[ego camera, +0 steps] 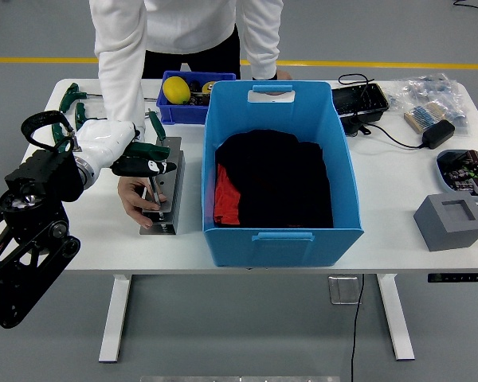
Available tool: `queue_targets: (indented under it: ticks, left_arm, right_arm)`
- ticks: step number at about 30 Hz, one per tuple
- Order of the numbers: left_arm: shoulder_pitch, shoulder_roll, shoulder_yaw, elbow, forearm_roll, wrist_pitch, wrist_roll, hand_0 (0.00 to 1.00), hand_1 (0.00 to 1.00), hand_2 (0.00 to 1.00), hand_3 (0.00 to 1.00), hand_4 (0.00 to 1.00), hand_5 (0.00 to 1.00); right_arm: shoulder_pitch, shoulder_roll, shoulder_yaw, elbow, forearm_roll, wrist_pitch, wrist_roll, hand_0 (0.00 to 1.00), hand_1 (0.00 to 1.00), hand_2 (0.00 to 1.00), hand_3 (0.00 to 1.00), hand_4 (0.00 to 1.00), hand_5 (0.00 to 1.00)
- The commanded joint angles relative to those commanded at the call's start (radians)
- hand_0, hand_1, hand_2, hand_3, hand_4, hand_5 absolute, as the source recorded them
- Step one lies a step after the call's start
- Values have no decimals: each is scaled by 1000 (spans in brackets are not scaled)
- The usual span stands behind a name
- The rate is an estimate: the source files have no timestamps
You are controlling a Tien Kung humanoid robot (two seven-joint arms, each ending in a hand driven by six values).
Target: Lift tool from toolbox,place it in box,lift tool from toolbox,place it in box
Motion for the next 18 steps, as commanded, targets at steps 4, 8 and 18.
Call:
queue_targets:
  ticks: [4, 8, 18]
  left_arm:
    - [-4, 1, 5, 5, 0, 3, 2, 301, 189, 181, 254, 998, 935]
    - [-4, 0, 8, 12, 0, 11, 2, 301, 189, 181, 254, 998, 935]
    - [-9, 0, 21, 43, 0, 73, -24, 221, 105, 115, 173, 998, 887]
  right_arm:
    - [1, -1, 1, 0, -2, 0, 0, 626, 669, 772, 647, 780, 745]
    - [2, -2, 1, -1, -3, 0, 0, 626, 669, 772, 647, 780, 745]
    - [5, -3, 4, -1, -8, 0, -1, 624, 666, 771, 647, 780, 745]
